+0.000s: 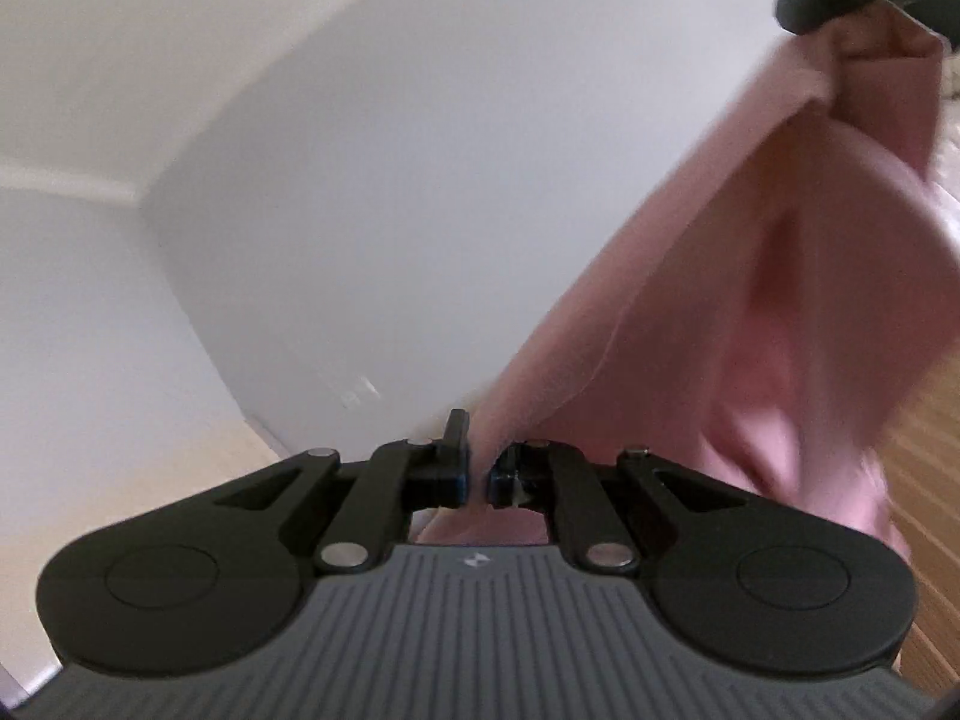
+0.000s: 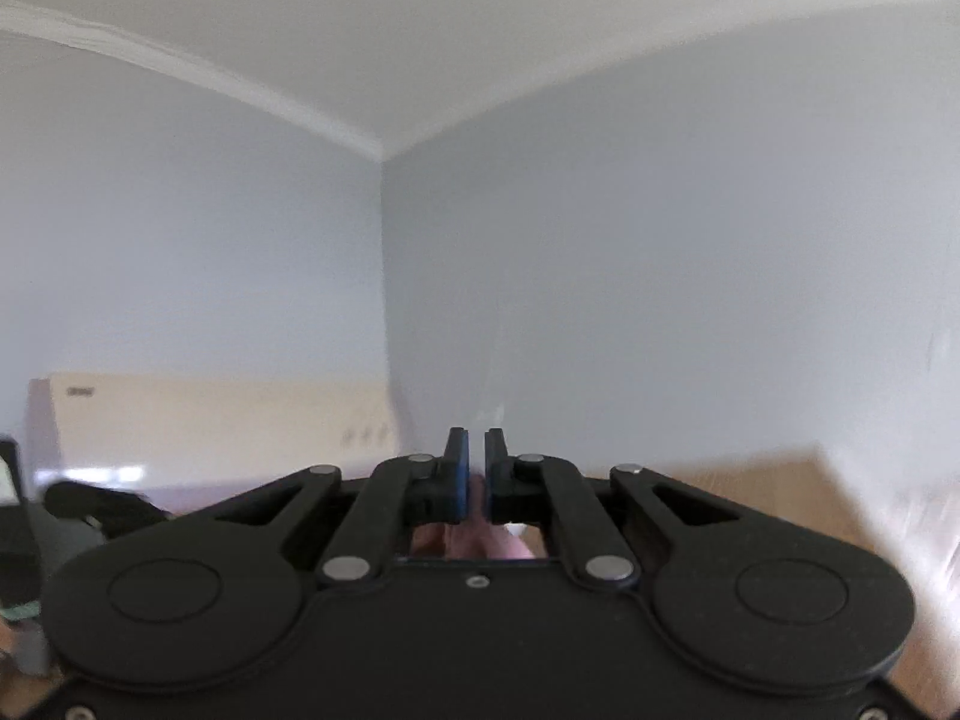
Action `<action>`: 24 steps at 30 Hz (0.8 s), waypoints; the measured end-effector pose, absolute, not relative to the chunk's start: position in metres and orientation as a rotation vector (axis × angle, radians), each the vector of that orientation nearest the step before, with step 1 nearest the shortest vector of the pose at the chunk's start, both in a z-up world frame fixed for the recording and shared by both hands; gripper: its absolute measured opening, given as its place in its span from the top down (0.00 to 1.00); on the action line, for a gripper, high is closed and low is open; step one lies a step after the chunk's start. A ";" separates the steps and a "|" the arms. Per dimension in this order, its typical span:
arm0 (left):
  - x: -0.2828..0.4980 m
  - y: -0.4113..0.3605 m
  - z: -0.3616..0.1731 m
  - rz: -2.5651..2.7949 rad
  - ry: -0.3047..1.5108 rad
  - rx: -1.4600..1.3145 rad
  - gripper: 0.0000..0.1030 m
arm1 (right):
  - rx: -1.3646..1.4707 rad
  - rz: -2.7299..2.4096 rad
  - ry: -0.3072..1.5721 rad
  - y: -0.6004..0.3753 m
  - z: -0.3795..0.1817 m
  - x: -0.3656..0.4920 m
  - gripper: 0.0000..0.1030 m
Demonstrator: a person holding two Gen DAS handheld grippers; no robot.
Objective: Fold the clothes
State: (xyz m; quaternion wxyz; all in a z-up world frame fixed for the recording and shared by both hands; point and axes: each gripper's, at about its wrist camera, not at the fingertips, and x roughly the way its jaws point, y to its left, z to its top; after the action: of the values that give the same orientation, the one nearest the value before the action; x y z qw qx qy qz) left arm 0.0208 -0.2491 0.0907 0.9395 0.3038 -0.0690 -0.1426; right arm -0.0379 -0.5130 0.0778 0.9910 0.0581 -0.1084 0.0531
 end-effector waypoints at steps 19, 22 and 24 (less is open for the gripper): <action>0.090 -0.304 0.113 -0.390 -0.087 0.809 0.92 | 0.041 0.182 0.051 -0.512 0.035 0.022 0.95; 0.149 -0.326 0.093 -0.374 -0.015 0.859 0.91 | 0.062 0.203 0.174 -0.512 0.000 0.043 0.85; 0.197 -0.339 0.080 -0.379 0.051 0.850 0.86 | 0.054 0.204 0.235 -0.508 -0.021 0.052 0.78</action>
State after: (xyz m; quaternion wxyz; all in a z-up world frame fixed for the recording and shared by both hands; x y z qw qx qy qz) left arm 0.1972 -0.3391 0.0801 0.8933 0.4099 0.0246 -0.1828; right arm 0.0521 -0.5079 -0.0208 0.9875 0.0268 0.1171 0.1017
